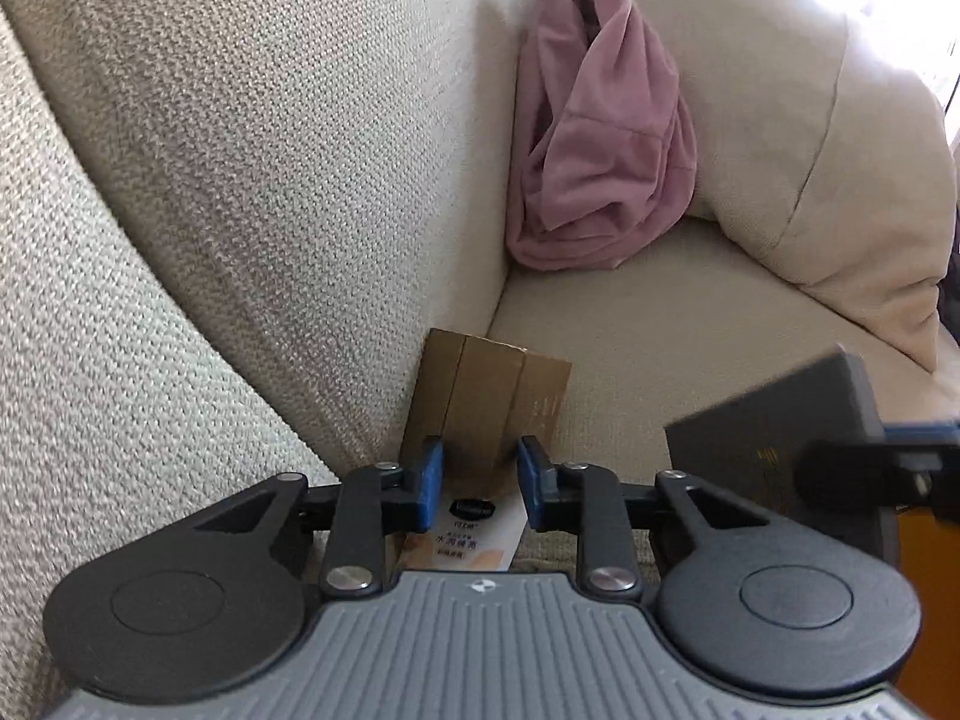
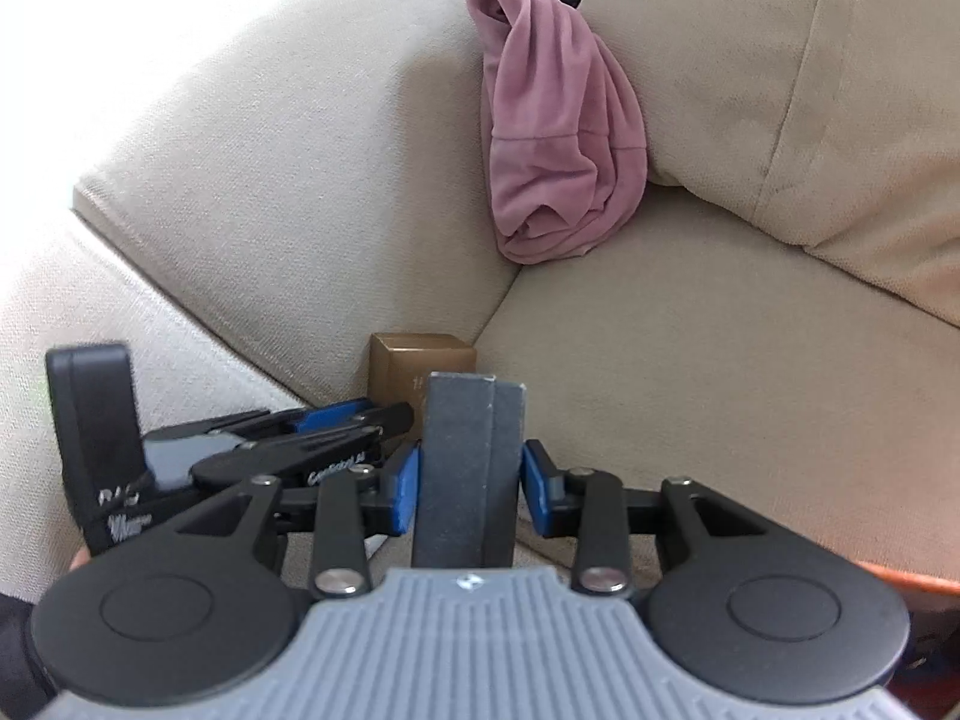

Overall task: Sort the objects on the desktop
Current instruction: 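Lift the black box with the right tool while the left tool holds the brown box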

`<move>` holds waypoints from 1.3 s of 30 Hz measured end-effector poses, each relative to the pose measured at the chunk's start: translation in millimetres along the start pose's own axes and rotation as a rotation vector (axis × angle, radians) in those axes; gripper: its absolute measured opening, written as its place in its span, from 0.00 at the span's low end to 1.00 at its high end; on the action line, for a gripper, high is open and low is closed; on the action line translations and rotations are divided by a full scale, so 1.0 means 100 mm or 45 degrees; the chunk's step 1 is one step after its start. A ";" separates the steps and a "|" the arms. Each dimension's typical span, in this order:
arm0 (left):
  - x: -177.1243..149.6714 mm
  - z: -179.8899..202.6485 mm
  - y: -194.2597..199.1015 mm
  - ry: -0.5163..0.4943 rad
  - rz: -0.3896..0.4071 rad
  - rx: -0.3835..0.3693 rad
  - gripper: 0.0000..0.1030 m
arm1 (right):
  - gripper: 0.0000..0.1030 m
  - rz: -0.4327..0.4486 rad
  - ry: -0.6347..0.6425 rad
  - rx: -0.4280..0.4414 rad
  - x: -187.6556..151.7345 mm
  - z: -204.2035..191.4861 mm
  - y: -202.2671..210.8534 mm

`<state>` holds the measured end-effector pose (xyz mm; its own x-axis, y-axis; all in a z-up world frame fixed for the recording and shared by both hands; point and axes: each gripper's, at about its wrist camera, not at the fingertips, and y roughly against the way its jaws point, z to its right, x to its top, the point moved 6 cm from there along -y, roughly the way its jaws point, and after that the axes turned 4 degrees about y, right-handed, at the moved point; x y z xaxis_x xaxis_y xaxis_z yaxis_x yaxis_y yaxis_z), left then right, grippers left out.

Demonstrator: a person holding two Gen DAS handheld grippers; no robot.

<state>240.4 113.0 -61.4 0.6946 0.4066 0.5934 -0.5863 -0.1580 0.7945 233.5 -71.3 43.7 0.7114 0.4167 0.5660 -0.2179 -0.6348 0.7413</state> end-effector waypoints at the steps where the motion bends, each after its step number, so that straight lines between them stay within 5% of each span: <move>1: 0.00 0.00 0.01 0.003 0.005 -0.007 0.30 | 0.37 0.002 0.009 -0.008 0.05 0.01 -0.02; 16: 0.00 0.07 0.11 -0.097 0.065 -0.066 0.33 | 0.36 0.114 0.296 -0.113 0.75 -0.13 -0.60; 26: -0.04 0.16 0.25 -0.114 0.090 -0.132 0.33 | 0.36 0.304 0.246 -0.003 0.95 -0.35 -0.46; 39: -0.03 0.21 0.42 -0.092 0.105 -0.202 0.33 | 0.34 0.140 0.252 -0.024 0.74 -0.27 -0.49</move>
<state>222.5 85.9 -27.6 0.6662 0.3313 0.6681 -0.6970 -0.0422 0.7159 278.3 8.5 58.9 0.5379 0.4667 0.7020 -0.3004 -0.6720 0.6769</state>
